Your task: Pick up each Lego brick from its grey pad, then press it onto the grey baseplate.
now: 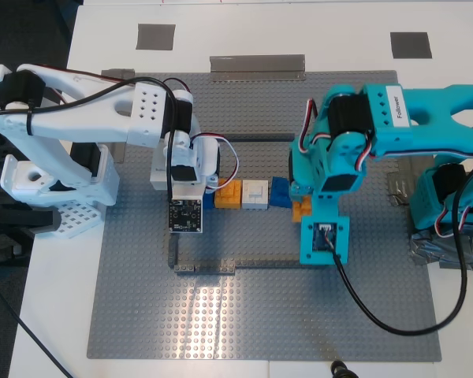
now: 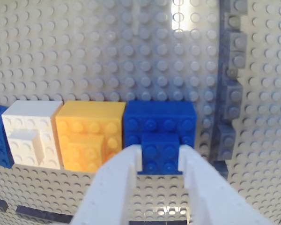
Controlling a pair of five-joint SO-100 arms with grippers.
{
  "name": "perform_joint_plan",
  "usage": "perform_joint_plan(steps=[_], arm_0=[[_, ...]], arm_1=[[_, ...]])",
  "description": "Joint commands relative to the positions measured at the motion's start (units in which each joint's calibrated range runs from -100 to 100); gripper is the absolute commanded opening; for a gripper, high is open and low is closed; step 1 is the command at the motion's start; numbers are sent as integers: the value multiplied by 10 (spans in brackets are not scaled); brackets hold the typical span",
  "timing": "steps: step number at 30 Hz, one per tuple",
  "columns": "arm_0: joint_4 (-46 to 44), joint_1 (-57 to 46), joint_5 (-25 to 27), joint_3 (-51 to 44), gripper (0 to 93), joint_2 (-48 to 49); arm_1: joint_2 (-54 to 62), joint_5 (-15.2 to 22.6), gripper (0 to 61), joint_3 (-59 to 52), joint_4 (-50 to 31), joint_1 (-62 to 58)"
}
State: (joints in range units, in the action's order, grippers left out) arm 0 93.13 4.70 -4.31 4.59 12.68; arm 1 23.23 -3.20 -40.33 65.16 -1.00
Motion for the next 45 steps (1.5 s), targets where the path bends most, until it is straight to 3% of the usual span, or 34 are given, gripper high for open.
perform_joint_plan(steps=[1,8,24,30,33,34,45], arm_0=[[-3,15,-8,-59,0,-16],[-5,15,-14,-91,0,-59],[-5,12,-25,-112,0,-73],[-14,14,-25,-109,0,-74],[-27,14,-26,-103,0,-74],[-27,14,-26,-103,0,-74],[-38,14,-32,-112,0,-121]], arm_1=[[18,8,81,1,-6,0],[22,7,197,6,-13,4],[45,10,204,8,11,15],[88,11,182,6,38,36],[128,15,93,12,64,54],[135,16,6,17,73,58],[150,21,2,127,155,105]])
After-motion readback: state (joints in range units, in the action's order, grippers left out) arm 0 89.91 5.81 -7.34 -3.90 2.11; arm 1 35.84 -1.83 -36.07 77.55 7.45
